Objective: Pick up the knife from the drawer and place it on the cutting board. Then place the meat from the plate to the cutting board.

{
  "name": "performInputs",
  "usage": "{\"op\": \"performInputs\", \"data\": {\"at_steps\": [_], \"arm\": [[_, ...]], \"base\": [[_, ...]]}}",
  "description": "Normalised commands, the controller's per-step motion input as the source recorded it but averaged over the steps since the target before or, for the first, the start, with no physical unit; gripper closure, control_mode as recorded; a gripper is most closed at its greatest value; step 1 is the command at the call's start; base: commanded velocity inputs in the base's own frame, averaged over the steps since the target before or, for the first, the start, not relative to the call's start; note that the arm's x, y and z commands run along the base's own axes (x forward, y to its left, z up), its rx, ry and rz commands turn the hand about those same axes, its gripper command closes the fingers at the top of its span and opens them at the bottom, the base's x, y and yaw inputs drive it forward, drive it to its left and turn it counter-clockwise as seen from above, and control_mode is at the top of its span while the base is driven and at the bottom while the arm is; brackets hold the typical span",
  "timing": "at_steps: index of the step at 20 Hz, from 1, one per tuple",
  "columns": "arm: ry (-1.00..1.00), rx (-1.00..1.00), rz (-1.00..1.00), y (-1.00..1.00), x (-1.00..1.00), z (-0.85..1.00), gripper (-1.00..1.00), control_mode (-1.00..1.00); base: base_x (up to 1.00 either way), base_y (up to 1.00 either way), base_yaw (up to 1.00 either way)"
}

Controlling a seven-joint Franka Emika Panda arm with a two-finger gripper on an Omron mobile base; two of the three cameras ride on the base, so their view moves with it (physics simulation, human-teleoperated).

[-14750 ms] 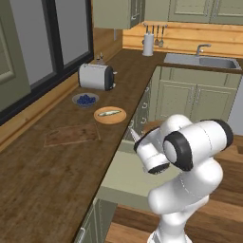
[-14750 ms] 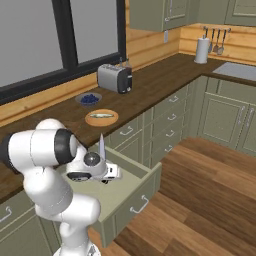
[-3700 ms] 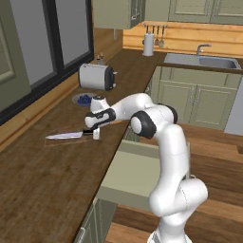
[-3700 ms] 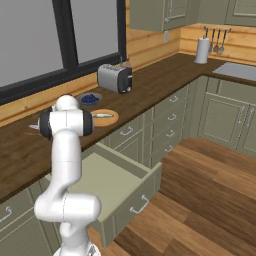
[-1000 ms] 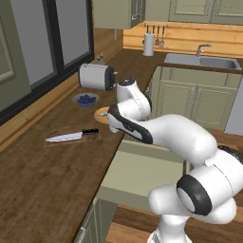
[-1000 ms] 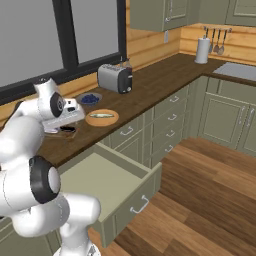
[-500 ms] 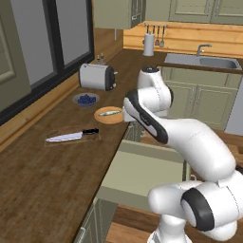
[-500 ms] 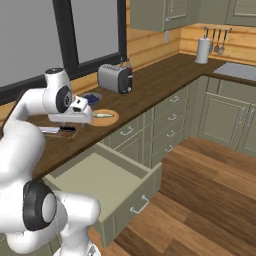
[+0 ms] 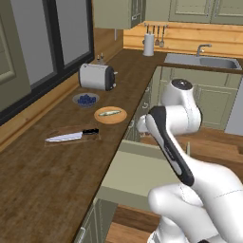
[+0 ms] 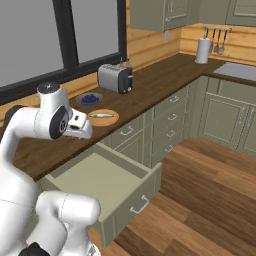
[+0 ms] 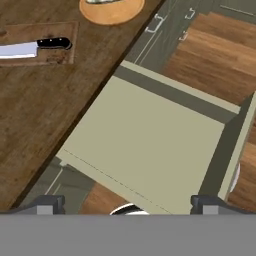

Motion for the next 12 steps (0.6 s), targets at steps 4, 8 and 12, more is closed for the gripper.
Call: {"op": "performInputs", "data": {"at_steps": [4,8,12], "arm": [[-0.01,0.0,0.0,-0.13,-0.34,-0.03,-1.0,-1.0],[0.01,0.0,0.0,-0.03,0.0,-0.02,-1.0,-1.0],[0.0,0.0,0.0,0.0,0.0,0.0,-1.0,-1.0]], "base": [[0.0,0.0,0.0],[0.0,0.0,0.0],[0.0,0.0,0.0]]}}
